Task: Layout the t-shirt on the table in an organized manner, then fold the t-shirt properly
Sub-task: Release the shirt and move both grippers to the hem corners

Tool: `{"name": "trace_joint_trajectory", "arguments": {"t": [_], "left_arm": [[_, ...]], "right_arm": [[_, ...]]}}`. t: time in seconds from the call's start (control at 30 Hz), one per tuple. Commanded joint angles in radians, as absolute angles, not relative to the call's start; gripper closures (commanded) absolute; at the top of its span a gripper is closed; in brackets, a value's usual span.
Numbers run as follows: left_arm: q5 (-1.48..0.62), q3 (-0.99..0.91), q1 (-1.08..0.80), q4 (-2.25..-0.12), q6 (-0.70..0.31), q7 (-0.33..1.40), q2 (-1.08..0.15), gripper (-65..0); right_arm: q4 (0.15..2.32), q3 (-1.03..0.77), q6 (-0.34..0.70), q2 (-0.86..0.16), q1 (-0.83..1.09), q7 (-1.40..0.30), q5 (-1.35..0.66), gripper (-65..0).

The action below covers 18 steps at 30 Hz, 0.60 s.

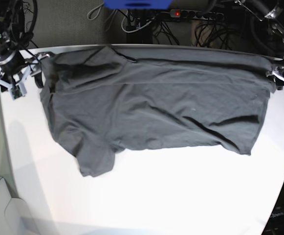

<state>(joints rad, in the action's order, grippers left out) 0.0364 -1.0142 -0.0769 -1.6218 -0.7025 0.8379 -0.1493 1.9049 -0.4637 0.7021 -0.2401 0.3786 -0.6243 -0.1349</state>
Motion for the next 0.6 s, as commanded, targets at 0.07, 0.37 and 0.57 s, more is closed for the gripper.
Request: {"name": "trace_joint_trajectory", "arguments": {"t": [0.07, 0.37, 0.57], "left_arm": [[0.03, -1.015, -0.018, -1.661, -0.698, 0.811, -0.143, -36.7], [0.162, -1.01, 0.202, -1.641, -0.698, 0.811, -0.073, -36.7], [0.349, -1.015, 0.36, -1.526, -0.698, 0.808, -0.05, -36.7]], "right_arm": [[1.919, -0.469, 0.698, -0.266, 0.302, -0.611, -0.14, -38.0], [1.666, -0.36, 0.698, -0.308, -0.108, -0.806, -0.139, -37.8], [1.366, -0.24, 0.698, -0.332, -0.323, -0.808, -0.139, -37.7]]}}
